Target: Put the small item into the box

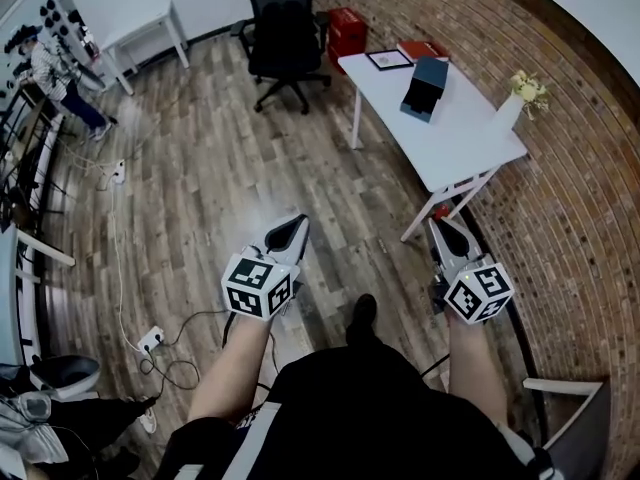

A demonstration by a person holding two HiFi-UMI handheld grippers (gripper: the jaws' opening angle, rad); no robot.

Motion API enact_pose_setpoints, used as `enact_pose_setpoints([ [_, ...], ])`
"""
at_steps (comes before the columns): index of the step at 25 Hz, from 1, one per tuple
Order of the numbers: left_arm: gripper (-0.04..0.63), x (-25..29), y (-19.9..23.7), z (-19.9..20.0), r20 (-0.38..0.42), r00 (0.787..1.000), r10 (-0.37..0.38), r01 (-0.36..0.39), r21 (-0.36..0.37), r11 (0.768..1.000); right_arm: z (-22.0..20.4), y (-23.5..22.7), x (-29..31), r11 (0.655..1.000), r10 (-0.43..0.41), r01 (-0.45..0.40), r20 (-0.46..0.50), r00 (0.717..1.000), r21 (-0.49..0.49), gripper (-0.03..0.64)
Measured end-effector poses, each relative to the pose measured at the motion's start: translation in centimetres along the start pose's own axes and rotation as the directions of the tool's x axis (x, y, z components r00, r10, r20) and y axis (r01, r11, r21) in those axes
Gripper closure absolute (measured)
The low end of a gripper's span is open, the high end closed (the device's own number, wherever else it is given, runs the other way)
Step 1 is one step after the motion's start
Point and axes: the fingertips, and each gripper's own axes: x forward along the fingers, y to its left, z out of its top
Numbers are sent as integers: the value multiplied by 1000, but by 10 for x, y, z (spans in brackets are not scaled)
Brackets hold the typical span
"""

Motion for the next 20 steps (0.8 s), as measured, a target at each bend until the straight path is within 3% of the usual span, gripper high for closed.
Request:
enact_pose_setpoints([
  [7,588,88,24,13,-60,998,12,-12,1,1000,12,-69,67,999,21,-21,-1,1000,31,604],
  [14,588,176,12,40,-105,994,-17,21,38,999,28,-152,90,996,-8,5,35,999,88,604],
  [20,587,232,-9,53,-125,990,-67,74,58,996,30,-195,98,992,-14,8,52,999,124,604],
])
